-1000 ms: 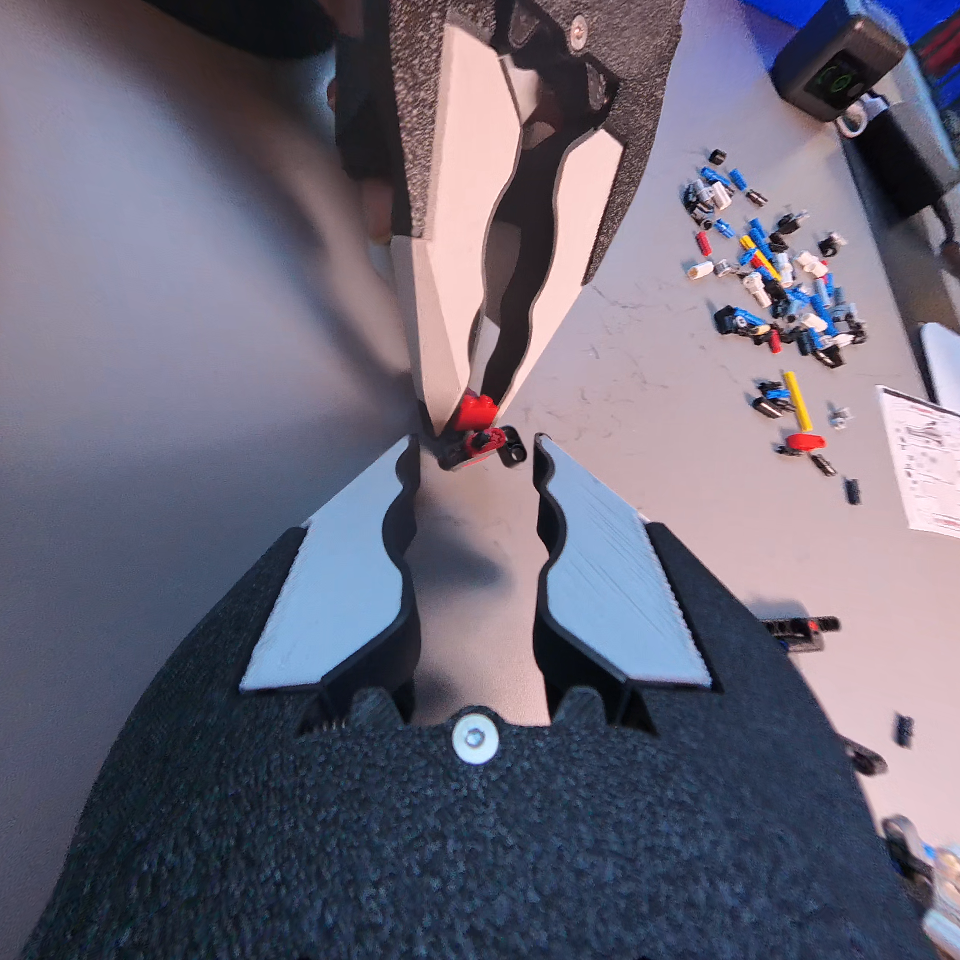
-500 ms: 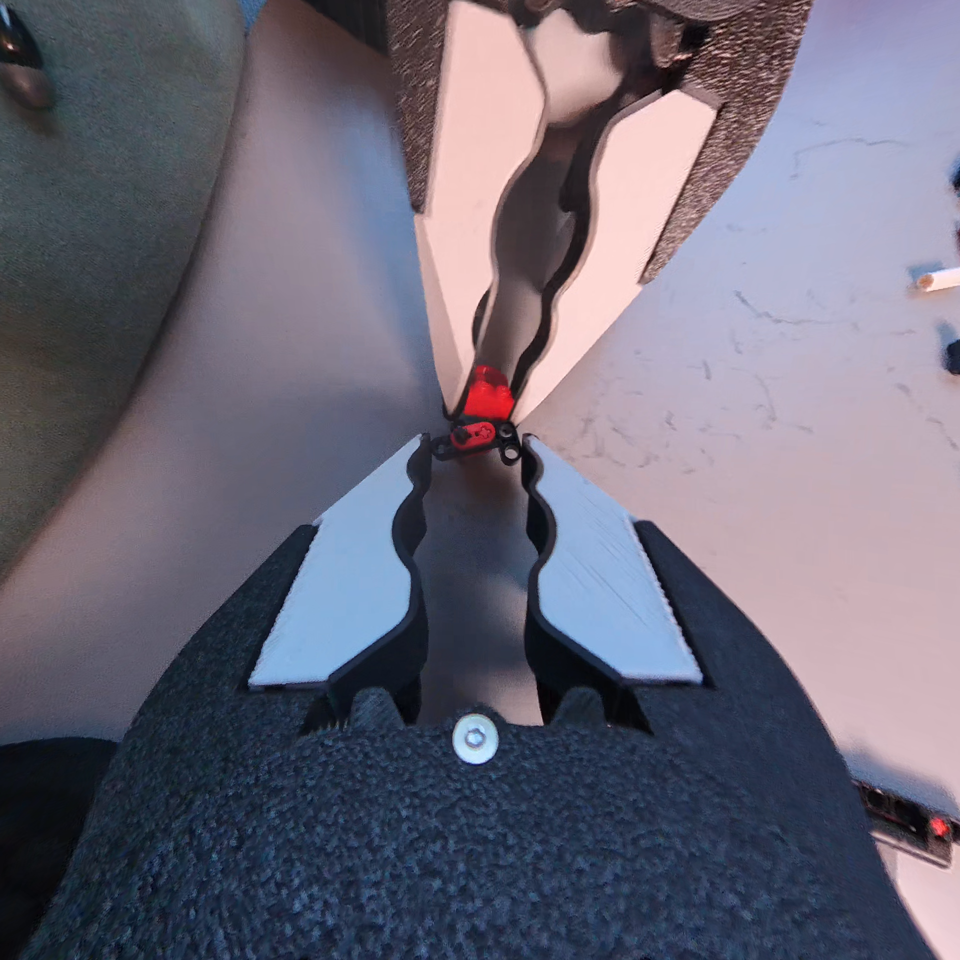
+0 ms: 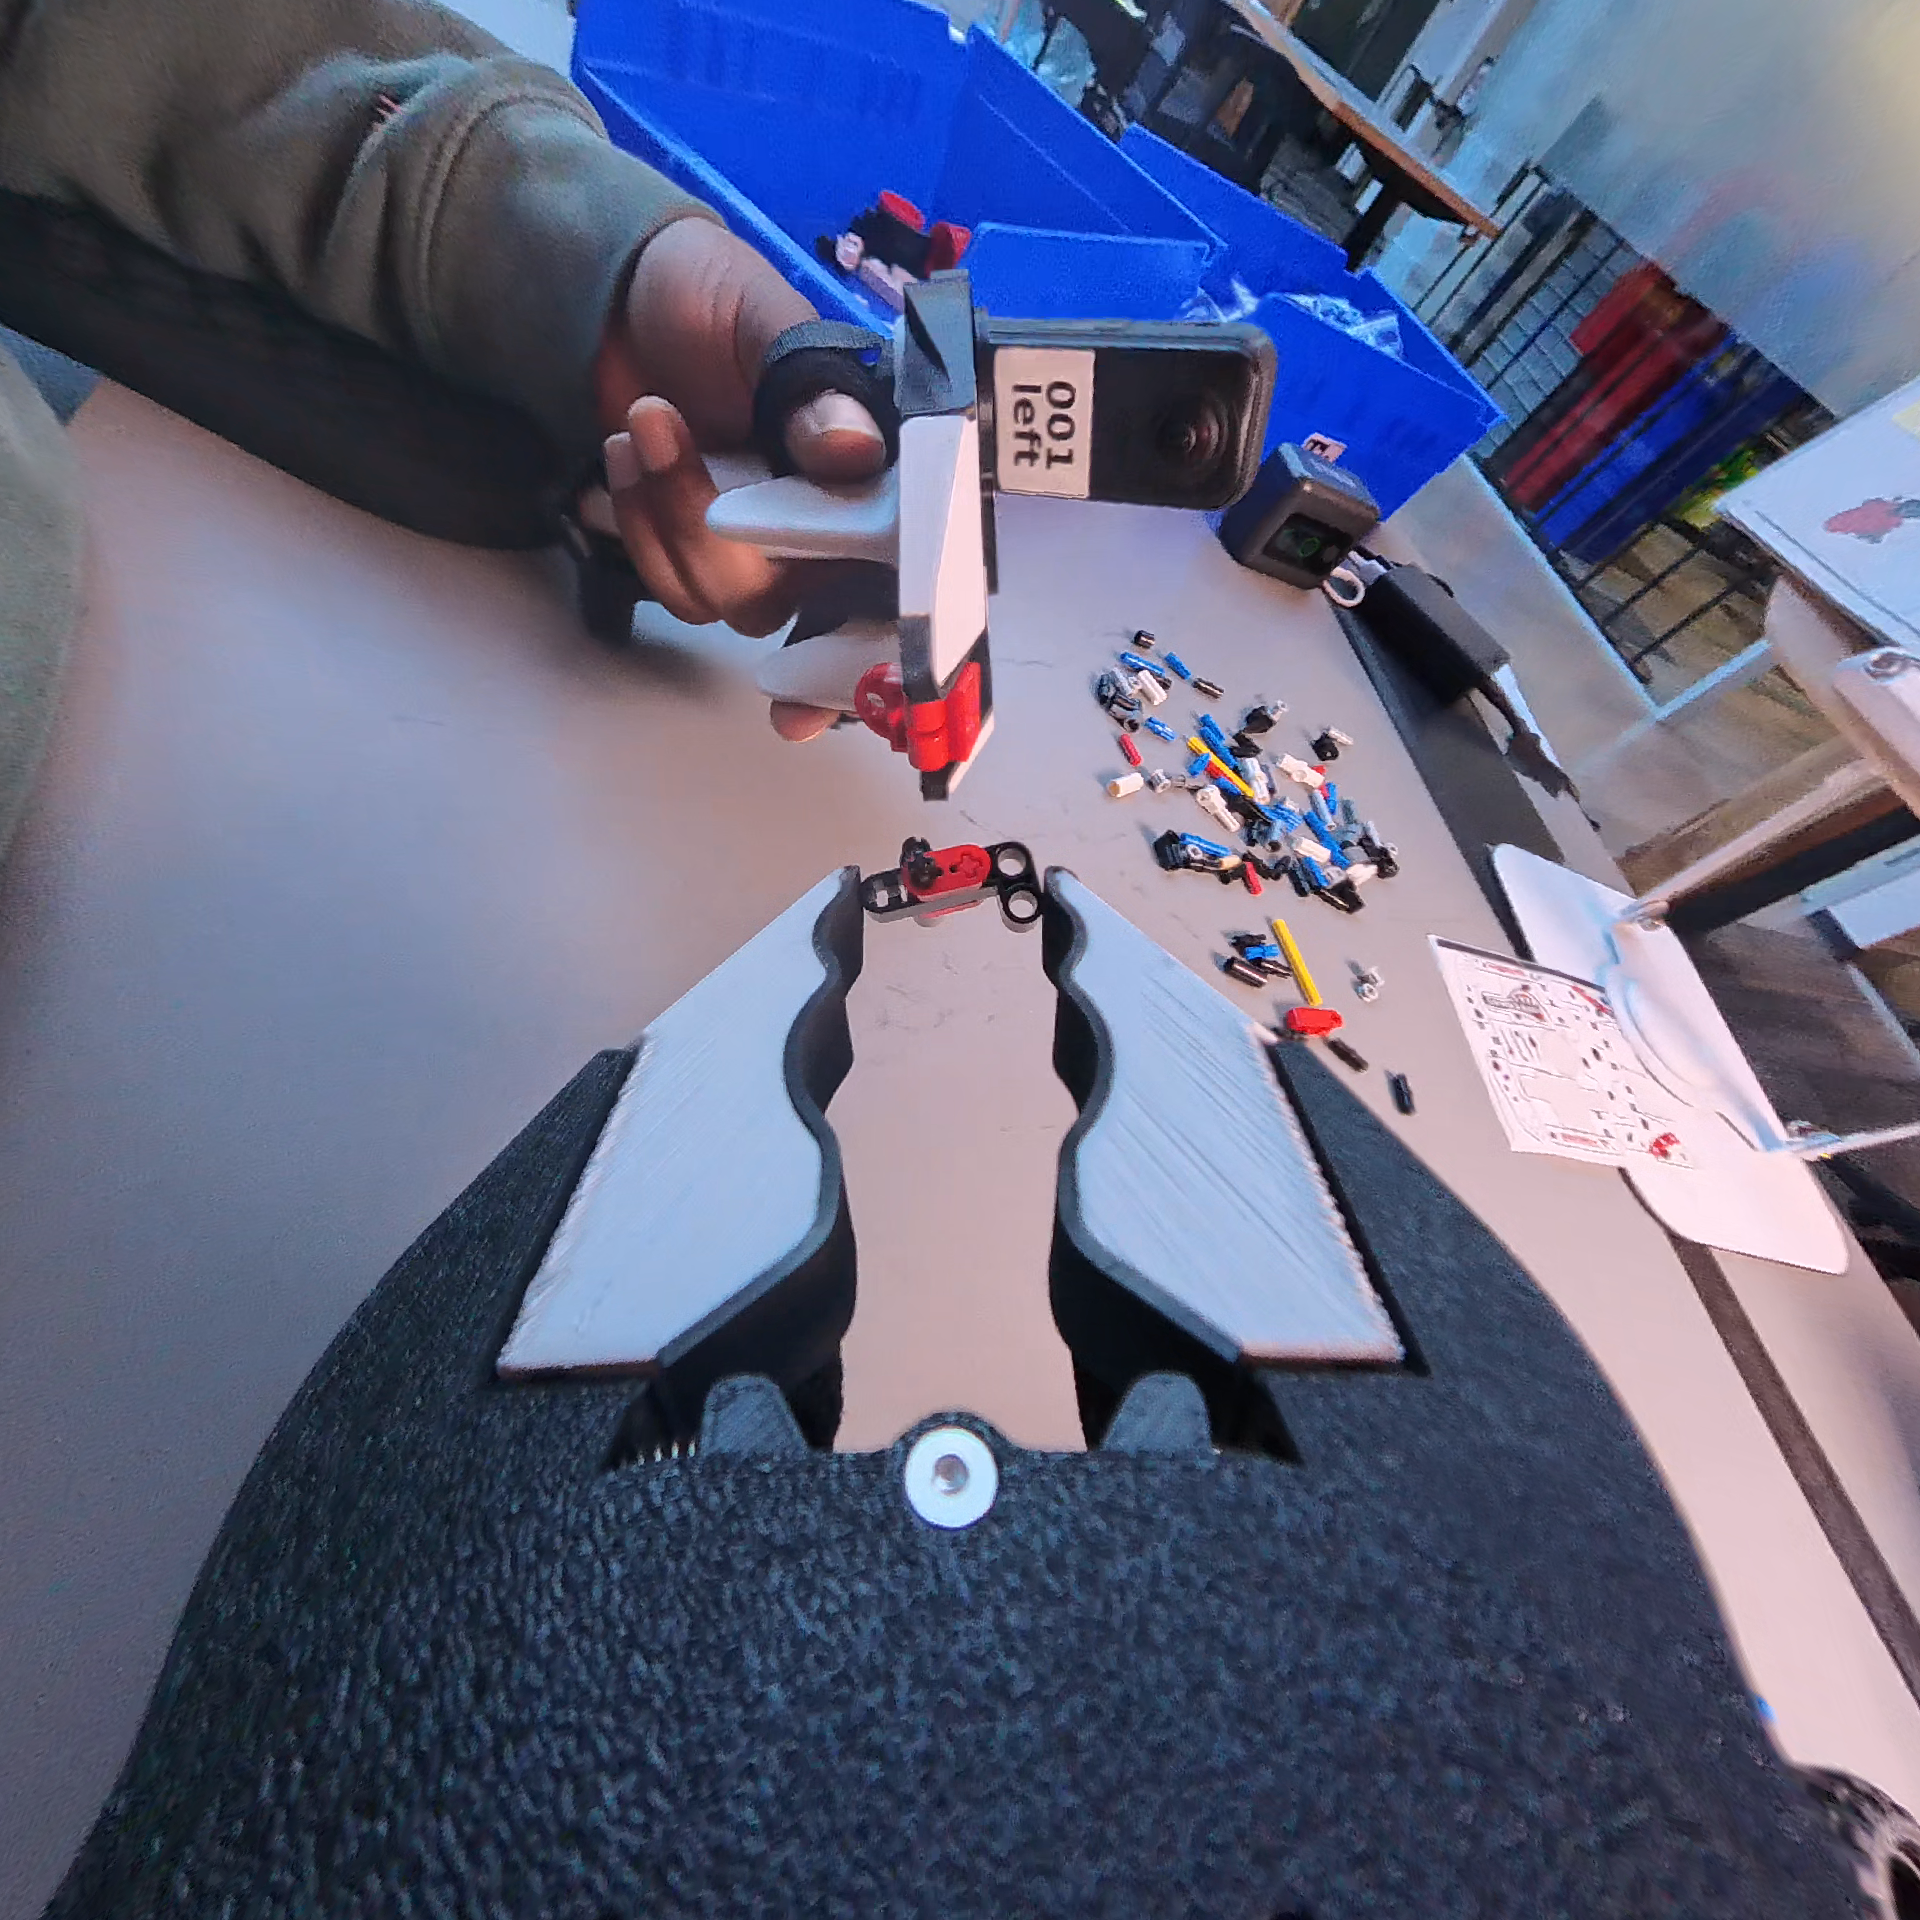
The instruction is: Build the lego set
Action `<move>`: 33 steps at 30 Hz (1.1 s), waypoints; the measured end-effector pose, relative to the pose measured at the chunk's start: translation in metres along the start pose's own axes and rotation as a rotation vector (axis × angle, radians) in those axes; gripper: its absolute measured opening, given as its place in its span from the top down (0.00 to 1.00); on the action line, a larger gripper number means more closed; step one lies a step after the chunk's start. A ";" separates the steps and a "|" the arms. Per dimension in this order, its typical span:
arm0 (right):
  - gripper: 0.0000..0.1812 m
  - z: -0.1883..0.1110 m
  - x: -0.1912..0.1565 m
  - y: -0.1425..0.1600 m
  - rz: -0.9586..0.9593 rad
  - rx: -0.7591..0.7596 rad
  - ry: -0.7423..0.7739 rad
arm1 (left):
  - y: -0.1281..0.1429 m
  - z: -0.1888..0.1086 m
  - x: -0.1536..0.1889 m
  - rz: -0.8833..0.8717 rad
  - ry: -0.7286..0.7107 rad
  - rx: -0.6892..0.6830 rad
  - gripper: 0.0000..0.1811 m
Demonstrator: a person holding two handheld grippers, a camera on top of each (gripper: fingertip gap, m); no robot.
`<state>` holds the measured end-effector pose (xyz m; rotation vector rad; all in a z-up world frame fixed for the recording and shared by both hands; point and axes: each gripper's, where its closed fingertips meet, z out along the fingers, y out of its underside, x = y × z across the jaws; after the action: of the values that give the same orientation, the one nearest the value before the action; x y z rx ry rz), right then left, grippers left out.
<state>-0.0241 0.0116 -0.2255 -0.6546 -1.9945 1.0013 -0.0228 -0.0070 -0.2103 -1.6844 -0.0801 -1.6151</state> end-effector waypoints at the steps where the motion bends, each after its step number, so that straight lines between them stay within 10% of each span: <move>1: 0.81 0.001 0.001 0.000 -0.004 -0.011 0.012 | -0.002 0.000 0.001 -0.017 0.018 0.018 0.91; 9: 0.81 0.009 -0.001 0.015 0.085 -0.092 0.016 | -0.009 -0.003 -0.017 -0.083 -0.038 0.084 0.91; 18: 0.81 0.016 -0.027 0.052 0.131 -0.239 -0.129 | 0.031 0.014 -0.050 0.093 -0.361 -0.261 0.89; 33: 0.81 0.023 -0.042 0.068 0.169 -0.332 -0.205 | 0.034 0.016 -0.062 0.018 -0.372 -0.316 0.90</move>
<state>-0.0133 0.0091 -0.3078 -0.9446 -2.3452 0.8686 -0.0026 0.0065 -0.2787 -2.2093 0.0064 -1.3338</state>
